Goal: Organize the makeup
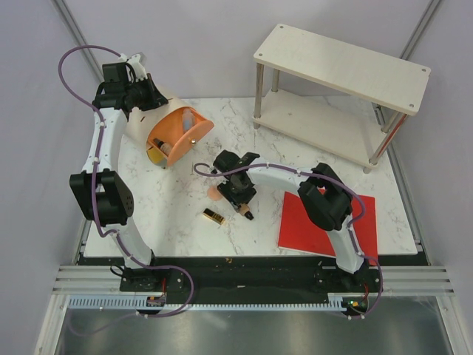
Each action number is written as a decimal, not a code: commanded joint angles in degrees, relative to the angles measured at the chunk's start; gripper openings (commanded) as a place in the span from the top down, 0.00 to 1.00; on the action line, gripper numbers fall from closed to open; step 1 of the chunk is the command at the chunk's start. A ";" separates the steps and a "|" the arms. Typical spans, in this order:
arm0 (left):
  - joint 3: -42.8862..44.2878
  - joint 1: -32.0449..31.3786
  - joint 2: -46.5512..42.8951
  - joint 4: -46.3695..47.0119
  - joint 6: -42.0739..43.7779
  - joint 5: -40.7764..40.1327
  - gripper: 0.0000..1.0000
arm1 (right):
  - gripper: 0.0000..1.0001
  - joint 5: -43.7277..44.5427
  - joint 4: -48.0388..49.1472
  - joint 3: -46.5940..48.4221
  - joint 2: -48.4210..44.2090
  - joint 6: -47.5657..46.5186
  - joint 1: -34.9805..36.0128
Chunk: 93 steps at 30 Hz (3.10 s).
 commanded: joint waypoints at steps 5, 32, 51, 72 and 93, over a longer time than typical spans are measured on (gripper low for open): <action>-2.78 0.63 2.99 -10.02 0.33 -1.96 0.97 | 0.95 3.05 2.13 0.24 0.41 0.78 0.21; -2.08 0.63 3.52 -10.28 -0.28 -2.05 0.96 | 1.00 -4.93 2.91 40.05 -0.83 9.64 -3.65; -2.43 0.72 3.52 -10.63 -0.20 -1.70 0.96 | 0.98 -23.22 44.75 39.35 8.75 47.53 -10.51; -2.96 0.63 3.52 -10.63 -0.11 -1.70 0.95 | 0.63 -20.23 43.44 40.41 13.77 45.87 -9.54; -2.70 0.63 3.60 -10.63 0.25 -1.43 0.93 | 0.36 -16.89 41.95 41.90 13.50 44.46 -9.54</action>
